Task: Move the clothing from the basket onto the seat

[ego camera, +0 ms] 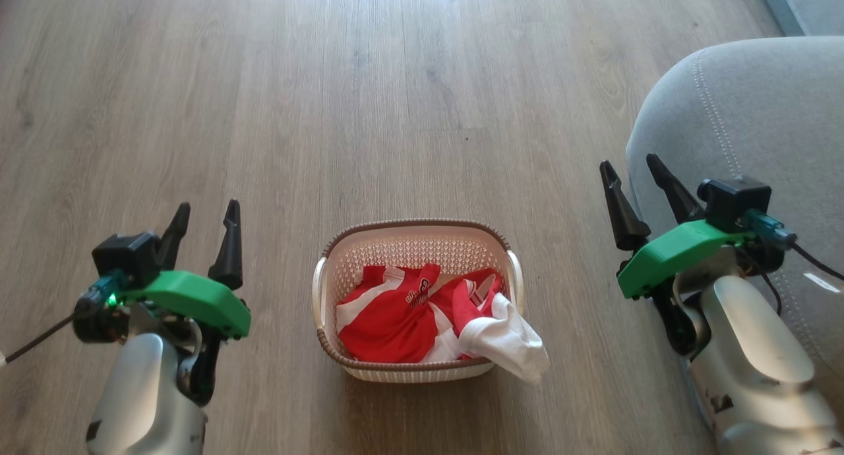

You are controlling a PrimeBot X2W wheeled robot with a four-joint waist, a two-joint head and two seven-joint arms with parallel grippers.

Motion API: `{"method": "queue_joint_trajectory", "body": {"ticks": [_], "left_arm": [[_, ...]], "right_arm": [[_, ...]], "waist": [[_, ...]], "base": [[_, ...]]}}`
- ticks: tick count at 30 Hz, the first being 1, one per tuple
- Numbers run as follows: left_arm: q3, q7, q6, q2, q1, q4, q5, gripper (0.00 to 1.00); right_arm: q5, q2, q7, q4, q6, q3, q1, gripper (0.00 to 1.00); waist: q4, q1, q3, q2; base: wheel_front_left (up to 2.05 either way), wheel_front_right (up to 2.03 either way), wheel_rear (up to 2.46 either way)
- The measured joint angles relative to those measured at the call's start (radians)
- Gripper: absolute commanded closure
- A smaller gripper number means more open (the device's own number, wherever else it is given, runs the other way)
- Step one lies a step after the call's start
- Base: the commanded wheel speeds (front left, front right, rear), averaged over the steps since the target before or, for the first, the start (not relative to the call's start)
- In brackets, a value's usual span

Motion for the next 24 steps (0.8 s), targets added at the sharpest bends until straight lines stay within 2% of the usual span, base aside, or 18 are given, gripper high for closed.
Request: {"method": "queue_joint_trajectory", "body": {"ticks": [10, 24], "left_arm": [[0.058, -0.021, 0.0, -0.005, -0.031, 0.021, 0.136, 0.0], [0.105, -0.021, 0.0, -0.024, -0.031, 0.027, 0.165, 0.0]], "right_arm": [[-0.111, -0.004, -0.029, 0.016, 0.0, -0.025, -0.032, 0.0], [-0.143, 0.005, -0.03, 0.018, 0.0, -0.087, -0.032, 0.0]], "waist": [[-0.001, 0.0, 0.007, 0.0], [-0.001, 0.0, 0.007, 0.0]], "base": [[0.0, 0.0, 0.0], [0.0, 0.0, 0.0]]}}
